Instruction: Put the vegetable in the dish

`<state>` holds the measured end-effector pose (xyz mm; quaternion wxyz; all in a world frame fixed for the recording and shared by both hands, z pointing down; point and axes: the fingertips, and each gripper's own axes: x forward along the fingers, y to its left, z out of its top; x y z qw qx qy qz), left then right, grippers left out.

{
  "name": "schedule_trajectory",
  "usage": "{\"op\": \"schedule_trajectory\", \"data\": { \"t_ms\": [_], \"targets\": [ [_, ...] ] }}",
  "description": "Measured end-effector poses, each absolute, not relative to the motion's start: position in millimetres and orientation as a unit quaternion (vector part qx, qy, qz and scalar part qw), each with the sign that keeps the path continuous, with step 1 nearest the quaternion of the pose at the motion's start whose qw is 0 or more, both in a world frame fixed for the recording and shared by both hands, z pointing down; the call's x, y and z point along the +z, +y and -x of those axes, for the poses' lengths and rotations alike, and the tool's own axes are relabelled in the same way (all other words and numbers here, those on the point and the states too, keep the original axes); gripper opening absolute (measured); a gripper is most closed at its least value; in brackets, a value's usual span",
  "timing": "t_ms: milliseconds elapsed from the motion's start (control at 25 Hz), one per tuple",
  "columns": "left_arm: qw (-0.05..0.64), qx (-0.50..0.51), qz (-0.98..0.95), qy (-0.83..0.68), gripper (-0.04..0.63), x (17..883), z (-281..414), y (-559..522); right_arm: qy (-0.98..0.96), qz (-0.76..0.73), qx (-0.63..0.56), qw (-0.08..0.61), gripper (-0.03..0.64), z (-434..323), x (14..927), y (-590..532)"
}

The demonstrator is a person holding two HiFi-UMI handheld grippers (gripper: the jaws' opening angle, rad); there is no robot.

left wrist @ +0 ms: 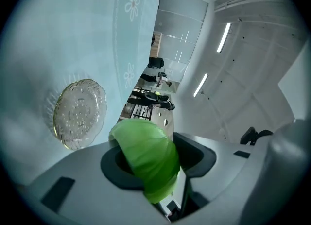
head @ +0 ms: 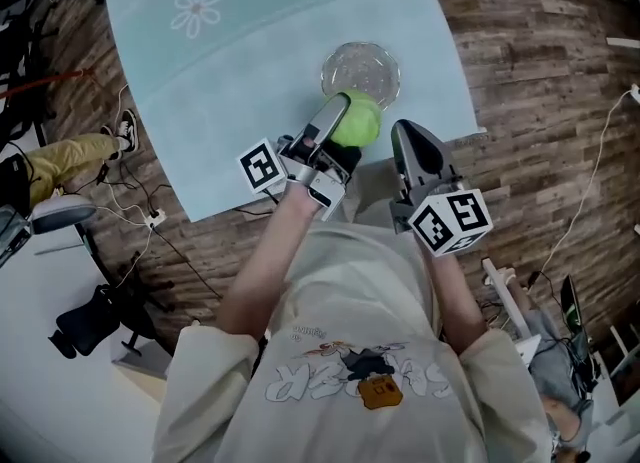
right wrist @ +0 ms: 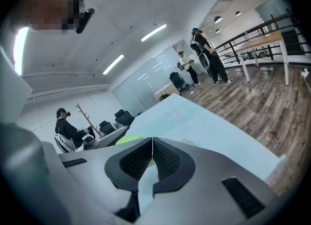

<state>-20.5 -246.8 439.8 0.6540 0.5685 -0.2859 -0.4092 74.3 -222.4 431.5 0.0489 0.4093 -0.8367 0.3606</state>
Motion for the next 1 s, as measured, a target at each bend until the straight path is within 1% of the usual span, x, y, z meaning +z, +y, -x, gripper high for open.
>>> {"op": "schedule_trajectory", "data": {
  "t_ms": [160,280,680,1000],
  "targets": [
    [0.654,-0.424,-0.558,-0.286,0.193,468,27,-278,-0.831,-0.405,0.376,0.069,0.025,-61,459,-222],
    [0.659,-0.415,-0.559,-0.285,0.194,483,26,-292,-0.829,-0.401,0.382,0.081,0.025,-62,472,-224],
    [0.684,-0.387,-0.550,-0.284,0.193,520,16,-309,-0.819,-0.420,0.380,0.086,0.025,-65,497,-257],
    [0.697,-0.375,-0.546,-0.275,0.192,538,8,-321,-0.810,-0.430,0.388,0.092,0.025,-67,513,-262]
  ]
}}
